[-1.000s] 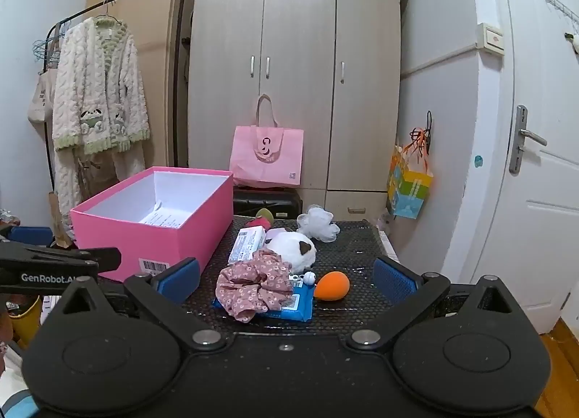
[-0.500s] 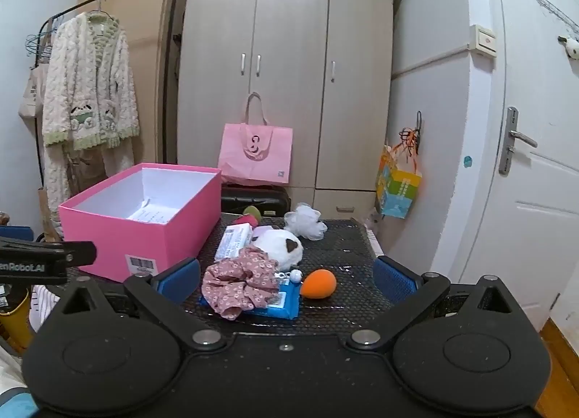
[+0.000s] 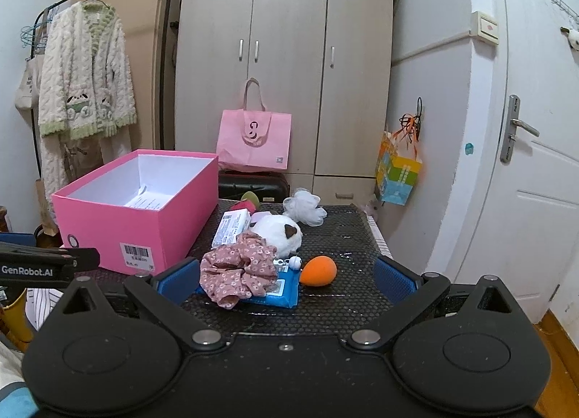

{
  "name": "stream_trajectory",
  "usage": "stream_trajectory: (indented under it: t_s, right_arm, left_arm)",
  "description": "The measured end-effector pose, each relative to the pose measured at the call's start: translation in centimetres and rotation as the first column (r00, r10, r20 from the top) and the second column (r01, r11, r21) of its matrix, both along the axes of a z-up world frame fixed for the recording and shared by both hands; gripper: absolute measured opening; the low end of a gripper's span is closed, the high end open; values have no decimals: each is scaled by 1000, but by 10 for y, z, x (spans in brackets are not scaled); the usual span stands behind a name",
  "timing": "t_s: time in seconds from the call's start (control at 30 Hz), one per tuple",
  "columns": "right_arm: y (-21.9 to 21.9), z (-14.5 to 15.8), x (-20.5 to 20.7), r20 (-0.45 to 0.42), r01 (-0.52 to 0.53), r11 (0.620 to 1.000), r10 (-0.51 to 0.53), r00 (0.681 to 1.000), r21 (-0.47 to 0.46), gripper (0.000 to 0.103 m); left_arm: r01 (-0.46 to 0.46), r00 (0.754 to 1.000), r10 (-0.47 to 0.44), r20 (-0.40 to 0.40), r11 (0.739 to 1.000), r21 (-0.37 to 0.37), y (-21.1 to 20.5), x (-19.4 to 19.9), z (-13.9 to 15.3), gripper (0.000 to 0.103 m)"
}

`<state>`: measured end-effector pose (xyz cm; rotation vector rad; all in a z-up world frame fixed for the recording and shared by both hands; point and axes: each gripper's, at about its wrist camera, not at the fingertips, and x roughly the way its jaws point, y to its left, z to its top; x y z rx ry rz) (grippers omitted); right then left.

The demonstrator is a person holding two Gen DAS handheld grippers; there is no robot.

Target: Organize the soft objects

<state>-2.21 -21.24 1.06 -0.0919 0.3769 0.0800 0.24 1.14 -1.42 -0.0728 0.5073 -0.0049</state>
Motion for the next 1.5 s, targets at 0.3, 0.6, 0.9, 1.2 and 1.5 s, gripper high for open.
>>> stream_trajectory:
  t_s: [0.3,0.6,0.9,1.2,1.5]
  right_arm:
    - [-5,0,3,-4,19,1000,-19,1000,4,103]
    - [-6,-1,3,-3,29,1000,-29,1000,1,103]
    - [-7,0,2,-2,27,1000,-27,1000,-3,103]
    - [-6,-1,3,-5,26,1000,-26,1000,-10,103]
    - [-5,-3,4,-6,25,1000,-25,1000,-14,103]
  left_arm:
    - [14,1000,-15,19,999,40,-3,-2,4,103]
    - [15,999,-16,32,999,36,-1,-6,6,103]
    - [24,999,-26,40,999,46,-2,-7,5,103]
    - [23,998,-27,52,996,81,-7,-8,3,103]
    - [25,998,-30,53,995,96,-9,-9,3,103]
